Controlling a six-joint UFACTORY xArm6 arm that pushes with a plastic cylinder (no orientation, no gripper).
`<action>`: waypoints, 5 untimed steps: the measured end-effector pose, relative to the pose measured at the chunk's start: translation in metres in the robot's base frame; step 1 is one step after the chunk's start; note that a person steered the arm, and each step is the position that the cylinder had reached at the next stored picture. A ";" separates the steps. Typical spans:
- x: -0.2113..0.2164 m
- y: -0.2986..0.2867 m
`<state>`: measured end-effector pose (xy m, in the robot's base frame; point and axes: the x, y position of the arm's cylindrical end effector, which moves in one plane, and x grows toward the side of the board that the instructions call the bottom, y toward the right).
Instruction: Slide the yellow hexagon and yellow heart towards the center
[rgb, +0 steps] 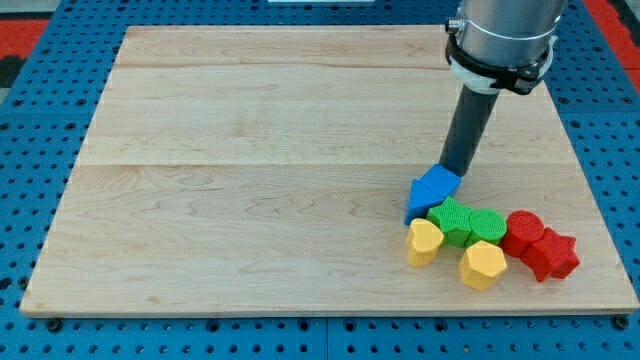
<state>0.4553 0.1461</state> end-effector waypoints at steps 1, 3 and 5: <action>0.003 -0.003; 0.001 -0.004; 0.017 0.038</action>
<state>0.4719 0.1841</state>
